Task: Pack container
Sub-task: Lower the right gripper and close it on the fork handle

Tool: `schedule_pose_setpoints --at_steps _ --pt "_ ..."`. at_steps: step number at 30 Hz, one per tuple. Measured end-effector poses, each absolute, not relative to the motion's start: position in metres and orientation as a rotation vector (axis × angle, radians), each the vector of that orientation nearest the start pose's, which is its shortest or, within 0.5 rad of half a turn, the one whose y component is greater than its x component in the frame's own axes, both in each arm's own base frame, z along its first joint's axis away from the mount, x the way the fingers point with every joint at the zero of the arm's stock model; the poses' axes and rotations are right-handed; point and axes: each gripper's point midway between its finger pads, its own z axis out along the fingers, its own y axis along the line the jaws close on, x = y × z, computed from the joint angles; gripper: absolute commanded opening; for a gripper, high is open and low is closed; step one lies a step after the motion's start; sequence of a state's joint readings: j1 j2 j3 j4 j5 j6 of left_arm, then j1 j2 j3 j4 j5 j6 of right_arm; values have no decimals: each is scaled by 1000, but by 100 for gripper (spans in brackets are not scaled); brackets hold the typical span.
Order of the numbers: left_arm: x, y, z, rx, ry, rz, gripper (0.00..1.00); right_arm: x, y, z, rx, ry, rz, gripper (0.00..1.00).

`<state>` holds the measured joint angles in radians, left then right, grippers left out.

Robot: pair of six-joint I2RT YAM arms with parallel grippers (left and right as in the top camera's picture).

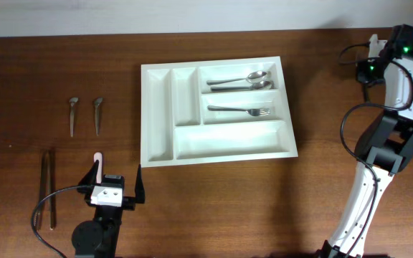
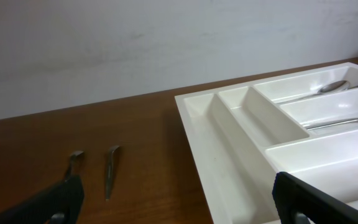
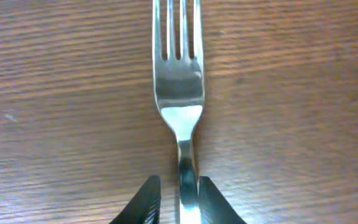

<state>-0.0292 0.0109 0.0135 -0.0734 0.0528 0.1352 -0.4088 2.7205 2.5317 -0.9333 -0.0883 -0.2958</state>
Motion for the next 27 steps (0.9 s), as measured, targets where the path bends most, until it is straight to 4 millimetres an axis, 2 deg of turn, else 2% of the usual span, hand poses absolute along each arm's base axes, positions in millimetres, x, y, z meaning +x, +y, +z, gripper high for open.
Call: schedule_pose_setpoints --at_steps 6,13,17,21,27 --pt "246 -16 160 175 1633 38 99 577 -222 6 104 2697 -81 20" --pt "246 -16 160 175 1633 38 99 577 -222 6 105 2695 -76 22" --pt "246 -16 160 175 1632 38 99 577 -221 6 104 2695 -76 17" --pt "246 -16 160 175 1633 38 99 577 -221 6 108 2694 -68 5" --pt "246 -16 160 175 1633 38 99 577 -221 6 112 2694 -68 4"
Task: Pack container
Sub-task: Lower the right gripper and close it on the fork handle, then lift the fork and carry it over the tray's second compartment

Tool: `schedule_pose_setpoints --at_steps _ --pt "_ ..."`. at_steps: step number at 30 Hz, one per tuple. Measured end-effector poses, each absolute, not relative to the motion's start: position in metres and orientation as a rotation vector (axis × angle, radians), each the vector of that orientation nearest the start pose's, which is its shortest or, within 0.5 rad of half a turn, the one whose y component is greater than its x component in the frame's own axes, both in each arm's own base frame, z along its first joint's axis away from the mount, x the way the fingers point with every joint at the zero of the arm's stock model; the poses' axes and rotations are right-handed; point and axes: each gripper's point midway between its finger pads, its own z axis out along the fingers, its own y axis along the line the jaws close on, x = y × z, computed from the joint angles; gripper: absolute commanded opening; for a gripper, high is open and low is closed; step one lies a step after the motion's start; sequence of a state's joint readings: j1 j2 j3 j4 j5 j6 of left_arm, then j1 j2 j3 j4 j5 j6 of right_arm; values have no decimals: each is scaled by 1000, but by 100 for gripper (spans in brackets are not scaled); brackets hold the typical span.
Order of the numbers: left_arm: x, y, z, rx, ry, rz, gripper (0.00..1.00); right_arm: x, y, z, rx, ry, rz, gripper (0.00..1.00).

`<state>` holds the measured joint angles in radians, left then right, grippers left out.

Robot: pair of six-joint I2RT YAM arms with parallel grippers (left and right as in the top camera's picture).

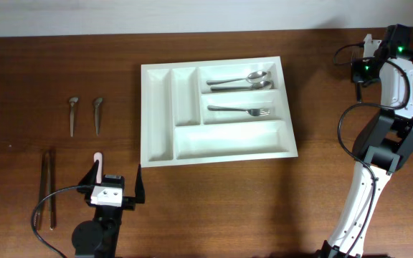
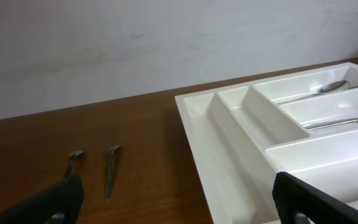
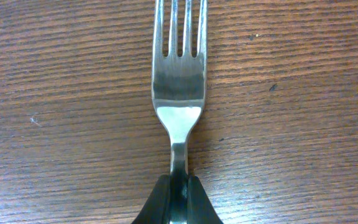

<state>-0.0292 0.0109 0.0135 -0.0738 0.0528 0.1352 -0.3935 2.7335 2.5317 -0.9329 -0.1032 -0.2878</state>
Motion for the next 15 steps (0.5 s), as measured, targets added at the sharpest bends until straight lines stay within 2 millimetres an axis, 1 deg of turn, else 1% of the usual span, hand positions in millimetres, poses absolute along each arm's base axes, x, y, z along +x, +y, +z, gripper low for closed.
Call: schedule_pose_setpoints --at_steps 4,8,10,12,15 --pt "246 -16 160 175 1632 38 99 578 -221 6 159 2689 -58 4" --pt "246 -16 160 175 1632 38 99 579 -221 10 287 2673 -31 4" --pt "246 -16 160 175 1632 38 99 580 -222 15 368 2656 -15 4" --pt "246 -16 160 175 1632 38 99 583 -223 27 450 2625 0 4" --pt "246 -16 160 175 1633 38 99 588 -225 51 529 2571 12 4"
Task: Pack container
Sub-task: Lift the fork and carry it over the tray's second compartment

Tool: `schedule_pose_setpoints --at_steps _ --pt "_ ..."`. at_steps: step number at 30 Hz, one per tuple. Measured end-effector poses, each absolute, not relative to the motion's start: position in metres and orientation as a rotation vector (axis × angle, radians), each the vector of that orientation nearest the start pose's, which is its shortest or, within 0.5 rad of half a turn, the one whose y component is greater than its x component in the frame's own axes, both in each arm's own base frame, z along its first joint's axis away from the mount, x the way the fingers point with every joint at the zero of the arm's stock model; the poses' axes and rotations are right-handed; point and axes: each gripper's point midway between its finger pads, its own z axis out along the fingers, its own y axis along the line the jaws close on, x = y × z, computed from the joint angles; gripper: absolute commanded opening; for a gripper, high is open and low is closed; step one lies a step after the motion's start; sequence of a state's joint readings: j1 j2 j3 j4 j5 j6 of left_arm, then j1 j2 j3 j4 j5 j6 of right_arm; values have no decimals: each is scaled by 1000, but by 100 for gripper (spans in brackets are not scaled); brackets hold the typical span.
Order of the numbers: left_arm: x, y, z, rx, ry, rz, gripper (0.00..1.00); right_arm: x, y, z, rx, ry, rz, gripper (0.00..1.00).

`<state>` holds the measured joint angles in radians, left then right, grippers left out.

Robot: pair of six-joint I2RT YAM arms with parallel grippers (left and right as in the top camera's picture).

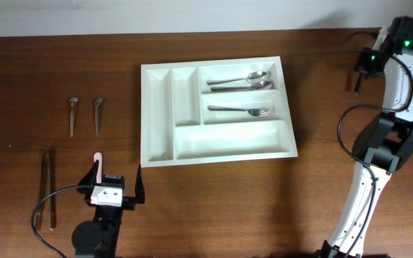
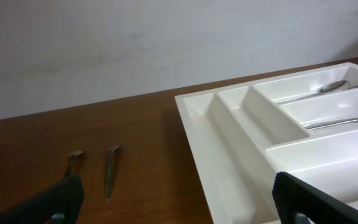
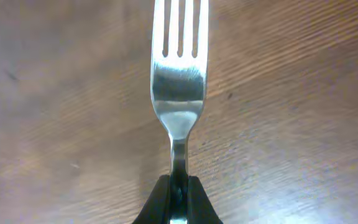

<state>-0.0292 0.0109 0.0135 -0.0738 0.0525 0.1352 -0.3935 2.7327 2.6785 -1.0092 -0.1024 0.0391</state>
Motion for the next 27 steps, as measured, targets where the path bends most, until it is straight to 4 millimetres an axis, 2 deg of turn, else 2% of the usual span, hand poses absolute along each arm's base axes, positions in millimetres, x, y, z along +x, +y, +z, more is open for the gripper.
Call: schedule_pose_setpoints --at_steps 2,7,8,9,11,14,18,24,27 --pt "246 -16 160 175 1633 38 99 588 -225 70 586 2541 24 4" --pt "246 -16 160 175 1633 38 99 576 -220 134 733 2456 63 4" --pt "246 -16 160 175 1633 38 99 571 -218 151 765 2436 74 4" --pt "246 -16 160 175 1632 38 99 562 -214 176 814 2402 90 4" --pt "246 -16 160 175 1632 38 99 543 -205 207 889 2373 115 4" --pt "246 -16 160 175 1633 38 99 527 -193 236 953 2336 147 4" --pt "246 -16 160 175 1632 38 99 519 -170 250 1004 2328 190 4" --pt "246 -16 160 175 1633 38 99 504 -116 236 1193 2404 313 4" --pt "246 -16 160 175 1632 38 99 510 -83 238 1278 2383 434 4"
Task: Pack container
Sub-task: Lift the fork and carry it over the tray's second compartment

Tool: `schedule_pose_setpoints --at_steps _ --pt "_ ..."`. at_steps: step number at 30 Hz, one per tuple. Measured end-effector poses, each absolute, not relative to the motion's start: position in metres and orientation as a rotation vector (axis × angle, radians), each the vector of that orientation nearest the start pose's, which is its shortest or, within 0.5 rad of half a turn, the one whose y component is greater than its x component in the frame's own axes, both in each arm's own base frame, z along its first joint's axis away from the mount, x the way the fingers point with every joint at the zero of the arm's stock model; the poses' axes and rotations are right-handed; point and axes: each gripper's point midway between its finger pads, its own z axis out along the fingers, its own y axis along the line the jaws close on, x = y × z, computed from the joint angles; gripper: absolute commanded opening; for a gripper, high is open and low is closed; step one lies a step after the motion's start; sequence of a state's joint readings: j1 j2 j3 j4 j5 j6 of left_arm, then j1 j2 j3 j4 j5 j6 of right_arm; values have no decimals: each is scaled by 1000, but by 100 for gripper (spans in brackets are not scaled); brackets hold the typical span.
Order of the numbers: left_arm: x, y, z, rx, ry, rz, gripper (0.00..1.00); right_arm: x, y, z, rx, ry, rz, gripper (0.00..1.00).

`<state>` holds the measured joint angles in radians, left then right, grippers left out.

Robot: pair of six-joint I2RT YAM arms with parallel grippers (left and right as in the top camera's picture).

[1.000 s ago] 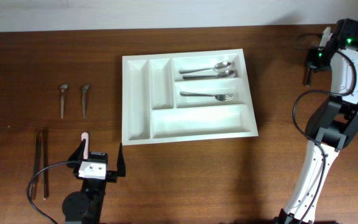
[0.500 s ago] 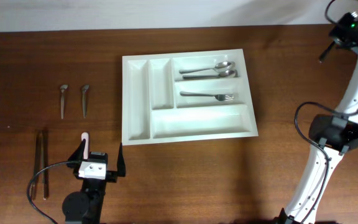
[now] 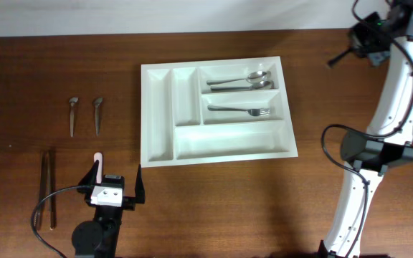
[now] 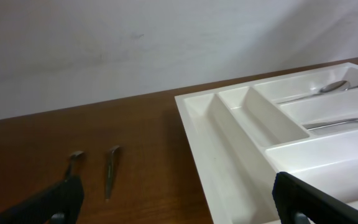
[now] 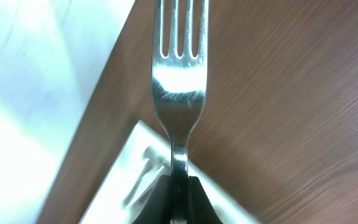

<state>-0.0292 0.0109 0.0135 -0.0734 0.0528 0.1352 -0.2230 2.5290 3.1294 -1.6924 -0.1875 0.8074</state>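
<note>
My right gripper point(image 5: 178, 190) is shut on the handle of a steel fork point(image 5: 179, 93), tines pointing away. In the overhead view that gripper point(image 3: 355, 47) hangs high at the back right, with the fork point(image 3: 337, 60) angled toward the white cutlery tray point(image 3: 156, 115). The tray holds two spoons point(image 3: 242, 80) in its top compartment and a fork point(image 3: 239, 110) below them. A corner of the tray point(image 5: 126, 180) shows under the held fork. My left gripper point(image 3: 117, 183) stands open near the front edge, left of the tray, holding nothing.
Two short pieces of cutlery point(image 3: 73, 115) point(image 3: 97, 115) lie on the brown table left of the tray, also seen in the left wrist view point(image 4: 110, 177). A pair of long thin utensils point(image 3: 47, 190) lies at the front left. The right arm's white links point(image 3: 396, 86) rise along the right side.
My right gripper, still shut on the fork, now sits higher and farther back and left than before. The tray's corner now shows beneath the fork. The left arm has not moved.
First my right gripper stood open around the handle of the fork lying on the table at the far right. Then it was shut on the handle. Then the fork was off the table, and now it hangs high near the tray's back right corner.
</note>
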Motion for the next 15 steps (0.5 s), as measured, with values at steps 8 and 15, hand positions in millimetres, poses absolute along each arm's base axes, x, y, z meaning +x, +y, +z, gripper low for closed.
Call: schedule_pose_setpoints --at_steps 8,15 --pt "246 -16 160 175 1633 38 99 517 -2 240 1447 2363 627 4" --pt "246 -16 160 175 1633 38 99 514 53 237 1534 2350 625 4"
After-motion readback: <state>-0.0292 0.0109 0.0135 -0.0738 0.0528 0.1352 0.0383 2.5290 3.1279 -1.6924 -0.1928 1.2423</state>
